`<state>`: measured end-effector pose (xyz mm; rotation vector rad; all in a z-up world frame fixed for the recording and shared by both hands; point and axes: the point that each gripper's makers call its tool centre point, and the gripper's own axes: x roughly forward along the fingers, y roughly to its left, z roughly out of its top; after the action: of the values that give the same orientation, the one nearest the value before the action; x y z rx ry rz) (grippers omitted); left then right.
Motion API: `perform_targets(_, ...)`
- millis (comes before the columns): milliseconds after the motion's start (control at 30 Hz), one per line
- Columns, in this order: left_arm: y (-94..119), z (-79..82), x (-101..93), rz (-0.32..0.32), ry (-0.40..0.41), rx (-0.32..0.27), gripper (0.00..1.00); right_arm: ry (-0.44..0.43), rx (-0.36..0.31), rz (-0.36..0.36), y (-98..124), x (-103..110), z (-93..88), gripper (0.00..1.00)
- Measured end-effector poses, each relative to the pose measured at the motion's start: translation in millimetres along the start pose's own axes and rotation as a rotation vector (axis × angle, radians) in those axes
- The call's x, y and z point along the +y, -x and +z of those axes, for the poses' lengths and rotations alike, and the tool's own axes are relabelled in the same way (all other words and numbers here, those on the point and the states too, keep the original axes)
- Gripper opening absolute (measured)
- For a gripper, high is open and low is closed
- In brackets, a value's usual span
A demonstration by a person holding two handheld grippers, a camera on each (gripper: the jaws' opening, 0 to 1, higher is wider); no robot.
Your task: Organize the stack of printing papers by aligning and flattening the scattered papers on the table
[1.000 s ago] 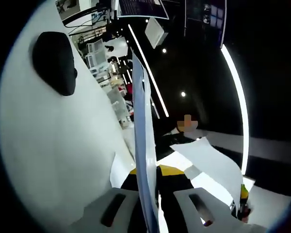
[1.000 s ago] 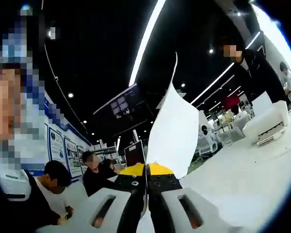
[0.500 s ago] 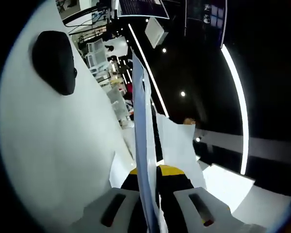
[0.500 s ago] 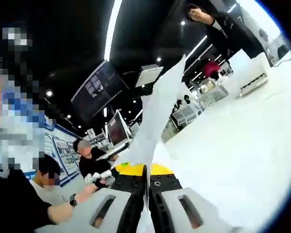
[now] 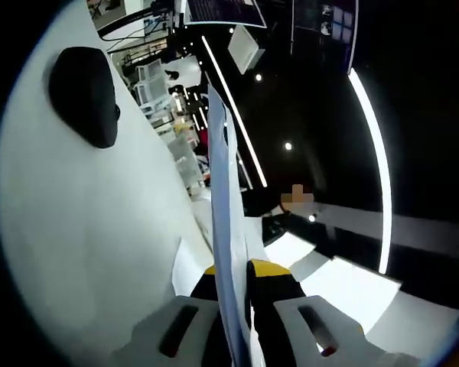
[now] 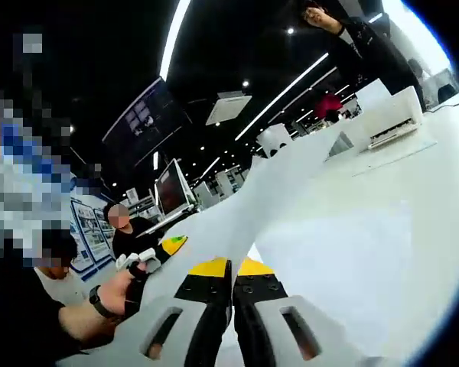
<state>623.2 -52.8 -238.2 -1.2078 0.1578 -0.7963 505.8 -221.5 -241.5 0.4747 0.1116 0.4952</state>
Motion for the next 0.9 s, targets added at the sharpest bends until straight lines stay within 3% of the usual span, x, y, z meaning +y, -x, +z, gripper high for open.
perform_targets(567, 0, -1.2, -4.2, -0.017, -0.023, 0.004, 0.10, -0.003, -0.020, 0.003, 1, 1, 0.7, 0.00)
perform_targets(900, 1, -2.5, -7.0, -0.025, -0.032, 0.005, 0.15, -0.003, -0.004, 0.045, -12, 18, -6.0, 0.00)
